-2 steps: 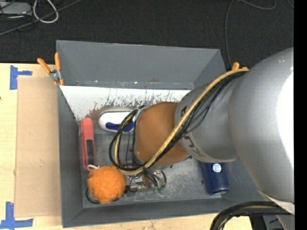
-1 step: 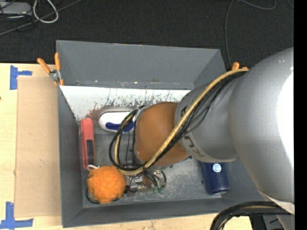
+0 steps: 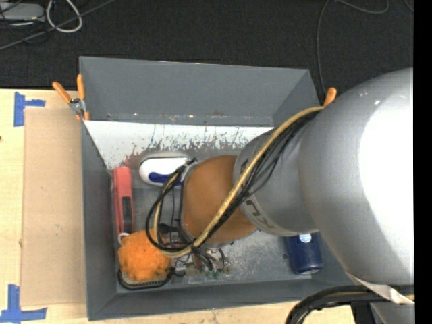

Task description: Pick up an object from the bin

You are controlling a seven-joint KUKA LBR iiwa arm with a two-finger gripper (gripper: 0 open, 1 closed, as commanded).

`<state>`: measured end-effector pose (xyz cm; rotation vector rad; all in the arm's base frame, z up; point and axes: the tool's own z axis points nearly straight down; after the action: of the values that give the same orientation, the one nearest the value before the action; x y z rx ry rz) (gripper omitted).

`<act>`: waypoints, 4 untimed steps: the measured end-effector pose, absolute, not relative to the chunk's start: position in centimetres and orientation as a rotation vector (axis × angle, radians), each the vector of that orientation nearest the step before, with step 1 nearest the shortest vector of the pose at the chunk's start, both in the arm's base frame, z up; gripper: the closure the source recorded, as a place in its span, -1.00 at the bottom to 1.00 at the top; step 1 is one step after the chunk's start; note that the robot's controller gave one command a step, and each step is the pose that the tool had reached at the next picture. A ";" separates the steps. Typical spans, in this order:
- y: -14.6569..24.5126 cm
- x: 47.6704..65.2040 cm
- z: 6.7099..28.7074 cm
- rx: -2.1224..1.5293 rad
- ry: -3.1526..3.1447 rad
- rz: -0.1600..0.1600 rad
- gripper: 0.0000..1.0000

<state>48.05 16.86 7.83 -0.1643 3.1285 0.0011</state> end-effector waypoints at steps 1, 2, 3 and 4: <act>17.7 47.7 9.5 -0.164 3.138 -0.006 1.00; 17.7 47.7 9.5 -0.161 3.138 -0.006 1.00; 17.7 47.7 9.5 -0.160 3.138 -0.006 1.00; 17.7 47.7 9.5 -0.159 3.139 -0.006 1.00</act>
Offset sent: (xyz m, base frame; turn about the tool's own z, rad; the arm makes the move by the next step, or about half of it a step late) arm 0.0000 0.0000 0.0000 0.0000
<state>47.75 17.69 9.48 -0.1594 3.1385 -0.0059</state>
